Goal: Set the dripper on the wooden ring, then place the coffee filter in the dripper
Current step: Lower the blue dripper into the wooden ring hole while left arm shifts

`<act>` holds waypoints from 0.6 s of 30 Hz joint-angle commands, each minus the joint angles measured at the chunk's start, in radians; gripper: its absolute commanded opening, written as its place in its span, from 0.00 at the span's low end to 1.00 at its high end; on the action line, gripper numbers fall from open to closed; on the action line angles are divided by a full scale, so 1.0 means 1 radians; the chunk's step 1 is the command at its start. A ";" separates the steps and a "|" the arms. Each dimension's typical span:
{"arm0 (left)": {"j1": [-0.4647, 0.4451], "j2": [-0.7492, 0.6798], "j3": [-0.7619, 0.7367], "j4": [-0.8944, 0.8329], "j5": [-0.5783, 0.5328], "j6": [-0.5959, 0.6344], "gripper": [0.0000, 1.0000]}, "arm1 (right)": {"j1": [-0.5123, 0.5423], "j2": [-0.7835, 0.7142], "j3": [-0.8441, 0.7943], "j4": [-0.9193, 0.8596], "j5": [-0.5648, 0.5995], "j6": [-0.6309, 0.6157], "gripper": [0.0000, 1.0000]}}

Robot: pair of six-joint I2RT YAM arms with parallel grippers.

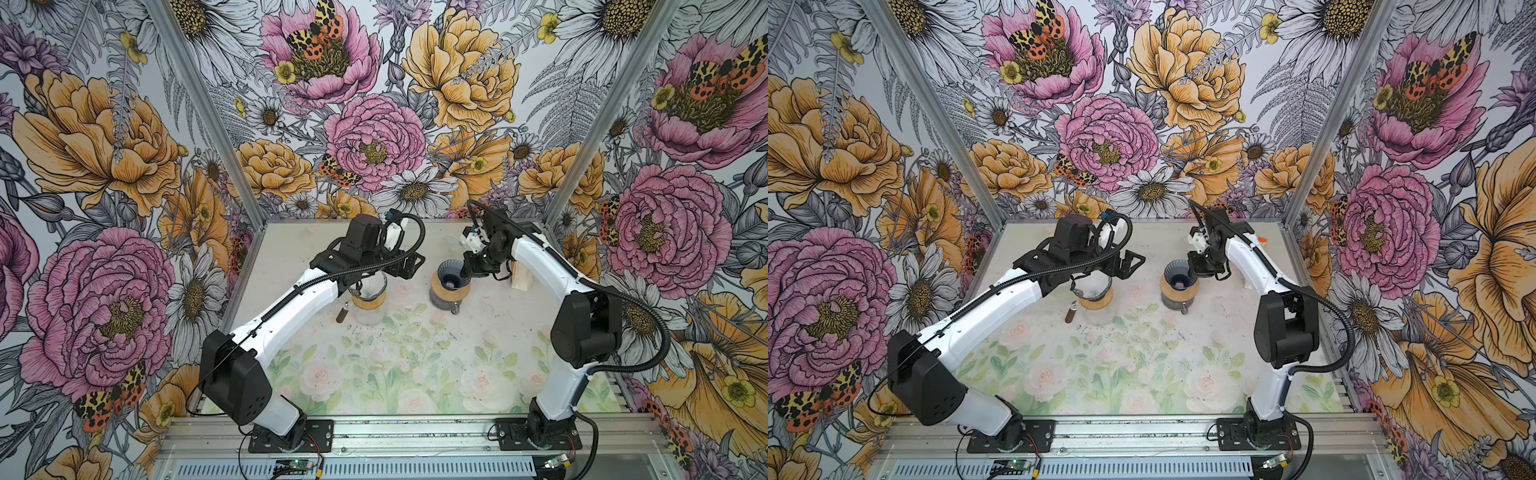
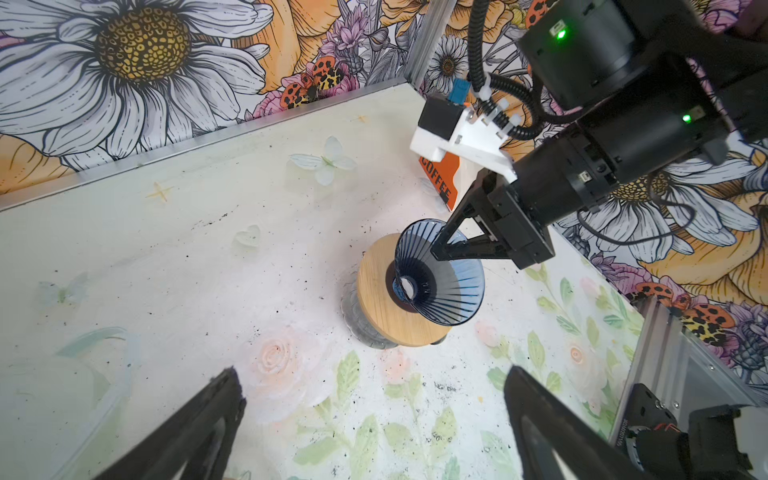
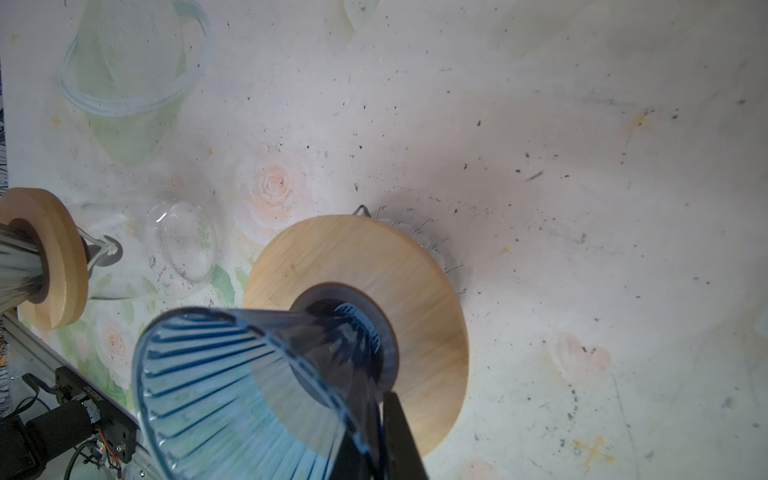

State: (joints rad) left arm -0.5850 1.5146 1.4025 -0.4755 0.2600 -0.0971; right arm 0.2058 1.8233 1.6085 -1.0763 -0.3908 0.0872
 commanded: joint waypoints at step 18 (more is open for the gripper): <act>-0.045 -0.008 0.019 -0.024 -0.013 -0.042 0.99 | 0.060 -0.083 -0.028 -0.029 0.012 0.021 0.17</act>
State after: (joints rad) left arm -0.6209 1.5146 1.4025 -0.4847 0.2584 -0.1162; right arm 0.2619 1.7962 1.5692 -1.1305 -0.3954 0.0898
